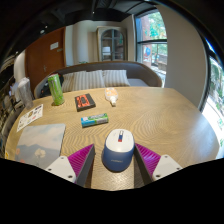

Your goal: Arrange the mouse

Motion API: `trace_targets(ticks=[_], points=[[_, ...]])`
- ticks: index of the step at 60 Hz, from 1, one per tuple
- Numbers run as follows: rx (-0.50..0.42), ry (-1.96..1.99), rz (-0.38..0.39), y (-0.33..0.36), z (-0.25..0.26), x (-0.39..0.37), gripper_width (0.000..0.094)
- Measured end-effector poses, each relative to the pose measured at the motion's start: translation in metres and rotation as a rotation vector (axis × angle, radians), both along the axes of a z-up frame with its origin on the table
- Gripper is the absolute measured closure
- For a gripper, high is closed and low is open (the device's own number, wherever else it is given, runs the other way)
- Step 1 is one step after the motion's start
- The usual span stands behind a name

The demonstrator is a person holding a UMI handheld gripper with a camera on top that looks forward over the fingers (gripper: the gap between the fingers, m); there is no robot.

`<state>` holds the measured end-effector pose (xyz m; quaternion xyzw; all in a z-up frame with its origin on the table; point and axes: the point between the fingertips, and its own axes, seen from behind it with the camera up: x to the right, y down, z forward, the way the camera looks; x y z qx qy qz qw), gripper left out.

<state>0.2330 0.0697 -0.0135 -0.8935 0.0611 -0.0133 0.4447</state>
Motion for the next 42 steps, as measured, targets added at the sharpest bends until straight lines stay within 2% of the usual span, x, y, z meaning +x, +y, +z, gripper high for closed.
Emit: trace_targets(ticks=[5,8,22,26,34,38,42], points=[[0.006,0.001,-0.029,0.011,-0.001,0.003,0.0177],[0.007,-0.003,-0.06,0.013,-0.001,0.009,0.0345],[0.031,-0.005,-0.144,-0.005,0.01,0.02,0.0492],[0.104,-0.062,-0.152,-0.013,0.046,0.02,0.0504],[0.306,-0.028,-0.157,-0.019,0.164,-0.026,0.0522],[0.377,-0.035,-0.099,-0.026,0.221,-0.068,0.0523],[0.431,-0.033,-0.03,-0.021,0.249,-0.121,0.0524]])
